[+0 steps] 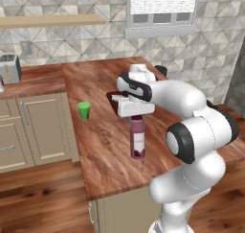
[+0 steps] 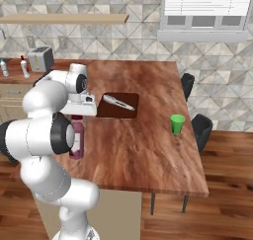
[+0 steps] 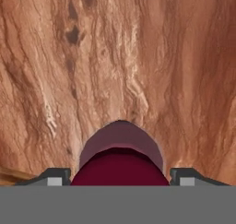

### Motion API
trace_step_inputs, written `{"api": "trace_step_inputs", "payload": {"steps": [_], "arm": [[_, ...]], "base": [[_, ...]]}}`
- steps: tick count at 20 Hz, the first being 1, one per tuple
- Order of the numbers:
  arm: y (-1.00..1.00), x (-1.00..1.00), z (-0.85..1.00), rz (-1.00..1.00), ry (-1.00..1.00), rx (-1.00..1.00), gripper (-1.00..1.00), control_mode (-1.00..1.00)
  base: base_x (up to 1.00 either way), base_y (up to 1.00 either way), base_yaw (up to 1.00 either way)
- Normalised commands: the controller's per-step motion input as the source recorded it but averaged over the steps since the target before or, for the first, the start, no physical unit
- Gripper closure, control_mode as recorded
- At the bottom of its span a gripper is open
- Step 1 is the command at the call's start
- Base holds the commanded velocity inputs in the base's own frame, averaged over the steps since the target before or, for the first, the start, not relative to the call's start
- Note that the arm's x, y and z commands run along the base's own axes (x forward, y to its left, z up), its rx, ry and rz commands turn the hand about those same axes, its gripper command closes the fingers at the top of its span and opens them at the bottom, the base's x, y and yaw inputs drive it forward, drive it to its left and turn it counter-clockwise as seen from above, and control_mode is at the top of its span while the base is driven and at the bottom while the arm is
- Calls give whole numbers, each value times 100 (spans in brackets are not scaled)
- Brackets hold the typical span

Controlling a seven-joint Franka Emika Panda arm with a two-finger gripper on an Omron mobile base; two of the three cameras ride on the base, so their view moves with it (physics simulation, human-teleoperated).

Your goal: Place the drinks on the dining counter in a tight cluster.

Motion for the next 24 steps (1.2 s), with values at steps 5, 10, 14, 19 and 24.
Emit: {"api": "trace_step_inputs", "payload": {"steps": [5,10,14,19,24], "arm": [[0,0,0,0,-22,0,100,-100],[0,0,-1,0,-10,0,100,-100],[0,0,0,0,-4,0,100,-100],[0,0,0,0,0,0,100,-100],[0,0,0,0,0,0,-100,-100]], "base": [[0,0,0],[0,0,0],[0,0,0],[0,0,0],[0,0,0]]}}
